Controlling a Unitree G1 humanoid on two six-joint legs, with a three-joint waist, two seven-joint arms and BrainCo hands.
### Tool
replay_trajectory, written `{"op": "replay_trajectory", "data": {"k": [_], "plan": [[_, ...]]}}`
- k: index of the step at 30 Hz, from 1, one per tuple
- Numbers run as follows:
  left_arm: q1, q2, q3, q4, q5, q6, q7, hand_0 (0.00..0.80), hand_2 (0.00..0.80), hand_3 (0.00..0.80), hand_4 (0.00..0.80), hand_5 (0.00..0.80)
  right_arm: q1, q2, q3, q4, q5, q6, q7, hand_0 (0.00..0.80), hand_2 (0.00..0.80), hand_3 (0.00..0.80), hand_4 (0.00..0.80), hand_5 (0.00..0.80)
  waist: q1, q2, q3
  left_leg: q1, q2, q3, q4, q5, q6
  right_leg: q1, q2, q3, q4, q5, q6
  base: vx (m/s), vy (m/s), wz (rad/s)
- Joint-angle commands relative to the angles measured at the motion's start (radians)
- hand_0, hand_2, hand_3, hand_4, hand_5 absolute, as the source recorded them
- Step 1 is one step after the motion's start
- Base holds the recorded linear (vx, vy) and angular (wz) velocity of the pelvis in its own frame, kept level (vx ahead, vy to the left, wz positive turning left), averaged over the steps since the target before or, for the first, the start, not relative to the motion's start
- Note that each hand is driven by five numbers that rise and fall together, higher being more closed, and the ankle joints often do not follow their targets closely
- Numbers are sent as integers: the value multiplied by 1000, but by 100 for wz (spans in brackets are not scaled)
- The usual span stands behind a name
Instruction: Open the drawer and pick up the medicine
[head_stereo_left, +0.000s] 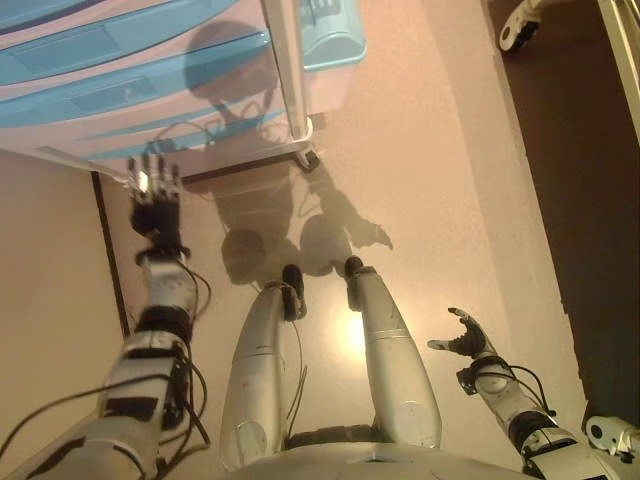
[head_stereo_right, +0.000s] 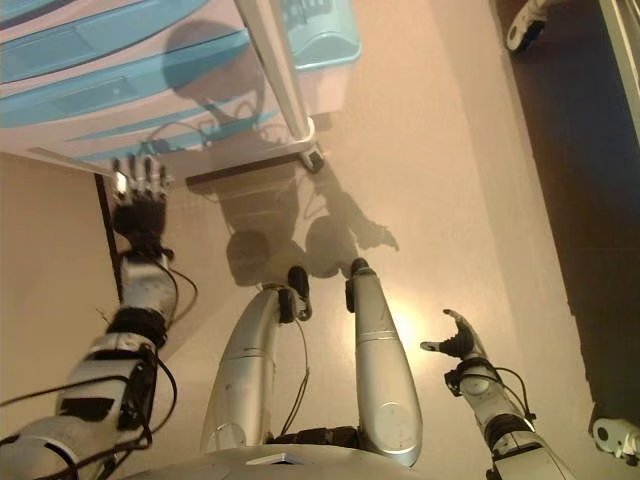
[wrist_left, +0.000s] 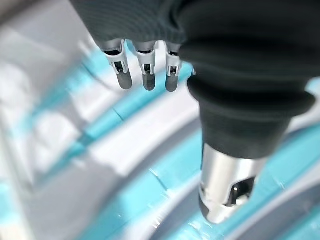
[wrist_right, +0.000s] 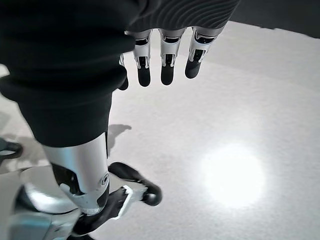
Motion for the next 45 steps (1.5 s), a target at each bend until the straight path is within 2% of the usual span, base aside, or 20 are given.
{"op": "replay_trajectory", "data": {"k": [1,8,13,16,17,18,19,21,24,27,32,38,43,45], "plan": [[-32,58,7,-40,-52,-26,29,0,0,0,0,0,90,-31,54,-7,33,-6,-22,0,0,0,0,0,-16,-8,-94,14,-45,13,12,-115,76,2,31,-17,-158,102,-44,0,0,0],[-158,100,-15,-127,-188,-56,-13,0,0,0,0,0,84,-44,92,24,34,-14,-37,0,0,0,0,0,-26,-3,-92,19,-40,20,16,-115,63,5,28,-13,-158,101,-46,1,1,-1],[-179,85,-18,-227,-221,-62,-69,0,0,0,0,0,86,-51,100,37,25,-18,-41,0,0,0,0,0,-22,1,-87,46,-43,23,3,-115,51,31,24,-14,-169,98,-42,0,0,0],[-181,70,-21,-276,-255,-43,-153,0,0,0,0,0,88,-53,99,45,13,-27,-46,0,0,0,0,0,-20,3,-83,63,-47,25,-8,-113,48,46,22,-15,-176,98,-40,-34,-1,0],[-182,64,-22,-302,-291,-23,-240,373,373,373,373,373,88,-55,99,46,7,-29,-47,0,0,0,0,0,-22,-1,-79,59,-47,37,-17,-85,51,47,16,-18,-194,127,-42,-101,-3,1],[-184,59,-27,-324,-319,-2,-326,753,753,753,753,753,87,-56,101,47,2,-31,-47,0,0,0,0,0,-21,-1,-78,65,-48,38,-25,-82,49,53,16,-18,-198,128,-41,-104,-5,1],[-184,57,-29,-339,-338,23,-383,800,800,800,800,800,87,-58,103,49,0,-34,-46,0,0,0,0,0,-19,0,-77,70,-48,38,-30,-81,48,59,16,-18,-202,128,-41,0,0,0],[-185,44,-50,-400,-358,67,-530,800,800,800,800,800,89,-60,106,51,-14,-41,-46,0,0,0,0,0,-17,2,-75,89,-50,41,-48,-78,46,74,16,-18,-208,128,-38,0,0,0],[-191,37,-93,-454,-305,77,-634,800,800,800,800,800,85,-65,110,50,-38,-38,-41,0,0,0,0,0,-14,4,-72,116,-54,43,-78,-67,43,99,17,-17,-222,132,-34,-5,-1,2],[-200,47,-129,-490,-248,63,-672,800,800,800,800,800,85,-70,120,53,-62,-38,-40,0,0,0,0,0,-7,8,-68,146,-60,40,-109,-58,40,133,14,-22,-239,132,-31,-22,-19,2],[-168,90,-143,-529,-204,83,-688,800,800,800,800,800,96,-72,125,43,-87,-23,-35,0,0,0,0,0,16,17,-77,230,-74,16,-192,-33,28,219,-4,-46,-283,119,-26,-16,-65,9],[-44,108,-99,-530,-277,138,-714,800,800,800,800,800,105,-60,124,32,-121,-21,-38,0,0,0,0,0,59,32,-105,326,-79,-27,-302,9,8,330,-31,-94,-338,93,-25,-30,-99,14],[158,29,-27,-470,-344,255,-754,800,800,800,800,800,115,-36,111,5,-160,-8,-29,0,0,0,0,0,109,33,-139,403,-75,-73,-384,47,-11,433,-56,-148,-380,71,-26,-17,-166,17],[282,-52,-3,-418,-318,320,-766,800,800,800,800,800,118,-19,99,-7,-181,4,-30,0,0,0,0,0,136,30,-154,443,-72,-98,-412,53,-20,489,-65,-181,-404,56,-26,2,-219,23]]}}
